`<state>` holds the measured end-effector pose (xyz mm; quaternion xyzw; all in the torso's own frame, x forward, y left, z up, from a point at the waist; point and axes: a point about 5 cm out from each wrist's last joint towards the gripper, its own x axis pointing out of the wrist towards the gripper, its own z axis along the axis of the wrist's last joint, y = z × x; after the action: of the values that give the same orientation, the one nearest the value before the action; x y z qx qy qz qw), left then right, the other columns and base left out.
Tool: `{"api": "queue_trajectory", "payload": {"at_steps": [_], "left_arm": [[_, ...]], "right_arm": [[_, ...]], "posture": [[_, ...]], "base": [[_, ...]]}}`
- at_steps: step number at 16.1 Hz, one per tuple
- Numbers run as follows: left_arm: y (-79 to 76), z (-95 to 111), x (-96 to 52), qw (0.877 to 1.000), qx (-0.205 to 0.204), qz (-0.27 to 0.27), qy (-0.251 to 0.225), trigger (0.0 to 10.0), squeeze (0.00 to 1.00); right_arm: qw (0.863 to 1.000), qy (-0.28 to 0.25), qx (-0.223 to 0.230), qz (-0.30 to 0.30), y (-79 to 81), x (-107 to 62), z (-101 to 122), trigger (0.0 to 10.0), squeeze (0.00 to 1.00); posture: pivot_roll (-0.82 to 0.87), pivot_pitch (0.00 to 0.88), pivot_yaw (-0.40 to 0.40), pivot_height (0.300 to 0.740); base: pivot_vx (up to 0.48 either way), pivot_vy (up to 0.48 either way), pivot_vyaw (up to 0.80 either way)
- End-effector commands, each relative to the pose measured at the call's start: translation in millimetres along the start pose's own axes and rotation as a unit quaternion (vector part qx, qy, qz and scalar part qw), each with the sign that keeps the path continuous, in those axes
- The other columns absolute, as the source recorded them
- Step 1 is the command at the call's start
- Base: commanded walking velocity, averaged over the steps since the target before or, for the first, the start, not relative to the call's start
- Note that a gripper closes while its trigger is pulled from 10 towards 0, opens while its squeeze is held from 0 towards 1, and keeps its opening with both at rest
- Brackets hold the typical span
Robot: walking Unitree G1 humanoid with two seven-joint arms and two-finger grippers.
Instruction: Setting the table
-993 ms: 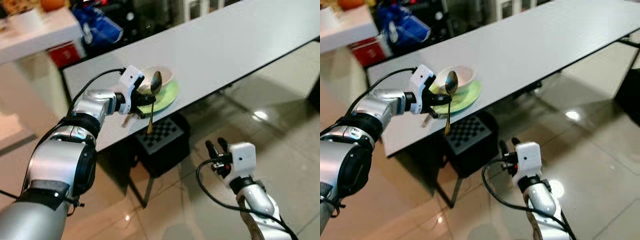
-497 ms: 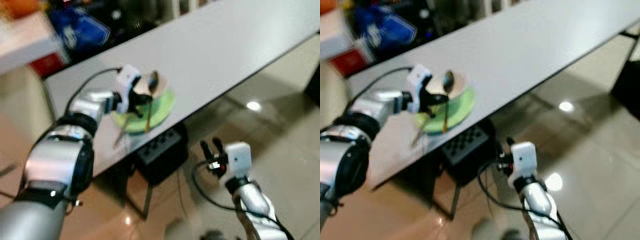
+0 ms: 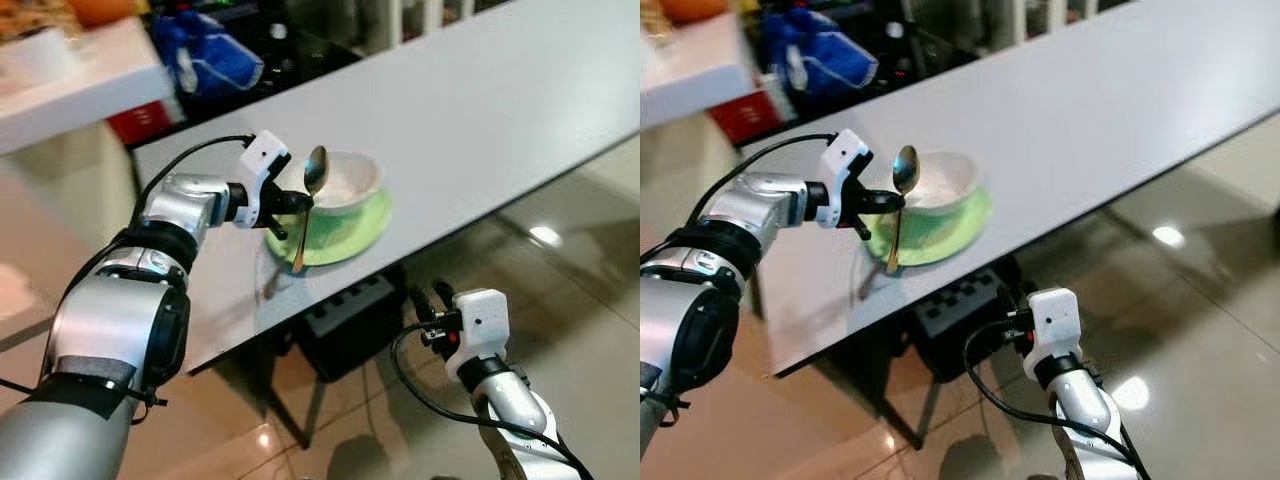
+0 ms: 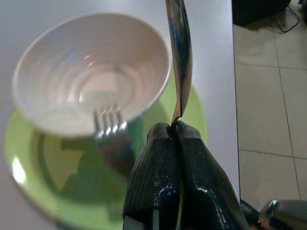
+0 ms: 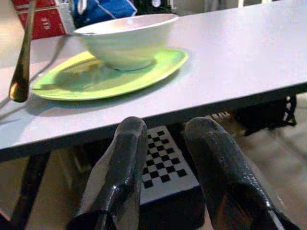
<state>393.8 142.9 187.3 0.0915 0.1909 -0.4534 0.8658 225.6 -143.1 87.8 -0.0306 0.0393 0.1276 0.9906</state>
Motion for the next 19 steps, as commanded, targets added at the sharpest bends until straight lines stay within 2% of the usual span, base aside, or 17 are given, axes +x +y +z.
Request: {"api": "queue_trajectory", "payload": {"at_steps": [1,5,9,13,15,16,19], "left_arm": [[1.2,-7,-3.6,1.0,-0.004,-0.007,0.022,0.0,0.0],[-3.4,-20,-4.4,0.996,0.003,-0.049,0.075,0.0,0.0],[-4.7,-35,-7.8,0.987,0.032,-0.071,0.142,0.0,0.0],[-1.3,-38,-13.8,0.983,0.041,-0.069,0.163,0.0,0.0],[1.8,-41,-21.7,0.977,0.061,-0.079,0.19,0.0,0.0],[6.9,-42,-29.7,0.968,0.091,-0.073,0.22,0.0,0.0],[11.0,-42,-34.3,0.96,0.12,-0.058,0.245,0.0,0.0]], "right_arm": [[1.0,-0.005,0.004,0.005,2.9,0.4,1,10.0,0.0],[1.0,-0.005,0.003,0.007,4.2,-0.4,1,10.0,0.0],[1.0,-0.005,0.006,0.006,7.5,-1.3,2,10.0,0.0],[1.0,-0.004,0.009,0.001,8.4,-4.7,2,10.0,0.0],[1.0,-0.002,0.007,0.0,7.1,-7.2,2,10.0,0.0],[1.0,0.0,0.006,-0.001,6.5,-8.7,2,10.0,0.0],[1.0,0.0,0.007,-0.002,7.1,-9.7,1,10.0,0.0]], "posture": [[-0.22,0.0,0.222,0.74],[-0.22,0.0,0.226,0.74],[-0.22,0.0,0.24,0.74],[-0.23,0.0,0.238,0.74],[-0.23,0.0,0.236,0.74],[-0.22,0.0,0.239,0.74],[-0.23,0.0,0.241,0.74]], "base": [[0.0,0.0,0.0],[0.0,0.0,0.0],[0.0,0.0,0.0],[0.0,0.0,0.0],[0.0,0.0,0.0],[0.0,0.0,0.0],[0.0,0.0,0.0]]}}
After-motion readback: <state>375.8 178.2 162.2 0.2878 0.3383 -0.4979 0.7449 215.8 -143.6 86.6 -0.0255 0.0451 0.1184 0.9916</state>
